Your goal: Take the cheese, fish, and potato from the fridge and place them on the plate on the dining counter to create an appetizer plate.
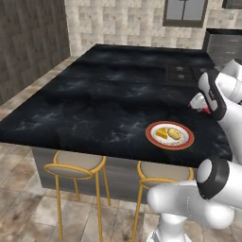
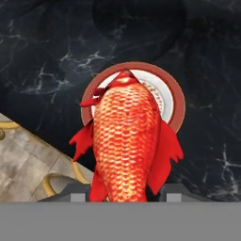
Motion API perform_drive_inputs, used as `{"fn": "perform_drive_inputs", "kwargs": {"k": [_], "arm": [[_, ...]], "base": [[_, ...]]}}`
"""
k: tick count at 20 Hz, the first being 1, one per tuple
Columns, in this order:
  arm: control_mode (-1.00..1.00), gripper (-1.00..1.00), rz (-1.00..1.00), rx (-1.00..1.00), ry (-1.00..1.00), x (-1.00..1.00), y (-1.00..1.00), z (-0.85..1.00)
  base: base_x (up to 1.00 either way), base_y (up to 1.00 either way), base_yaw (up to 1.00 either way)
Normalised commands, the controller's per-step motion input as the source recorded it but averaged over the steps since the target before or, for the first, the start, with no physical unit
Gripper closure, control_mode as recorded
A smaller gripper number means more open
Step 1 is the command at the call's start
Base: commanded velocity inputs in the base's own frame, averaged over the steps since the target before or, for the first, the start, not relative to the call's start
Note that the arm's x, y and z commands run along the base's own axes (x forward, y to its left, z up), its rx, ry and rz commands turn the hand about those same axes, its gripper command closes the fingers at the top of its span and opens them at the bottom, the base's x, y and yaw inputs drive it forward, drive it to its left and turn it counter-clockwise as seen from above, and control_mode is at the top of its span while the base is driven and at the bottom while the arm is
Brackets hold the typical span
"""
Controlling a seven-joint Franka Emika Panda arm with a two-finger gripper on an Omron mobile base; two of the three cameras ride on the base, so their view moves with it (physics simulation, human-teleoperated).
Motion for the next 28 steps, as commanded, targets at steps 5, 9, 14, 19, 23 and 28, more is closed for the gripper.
{"fn": "perform_drive_inputs", "kwargs": {"k": [5,9,14,19,23,28], "arm": [[-1.0,1.0,0.0,0.0,0.21,0.44,0.0,-0.53],[-1.0,1.0,0.0,0.0,0.19,0.61,0.0,-0.54],[-1.0,1.0,0.0,0.0,0.14,0.4,-0.07,-0.45],[-1.0,1.0,0.03,0.0,0.09,0.21,-0.2,-0.35],[-1.0,1.0,0.03,0.0,0.09,0.24,-0.24,-0.36],[-1.0,1.0,0.03,0.0,0.07,0.26,-0.16,-0.35]], "base": [[0.0,0.0,0.0],[0.0,0.0,0.0],[0.0,0.0,0.0],[0.0,0.0,0.0],[0.0,0.0,0.0],[0.0,0.0,0.0]]}}
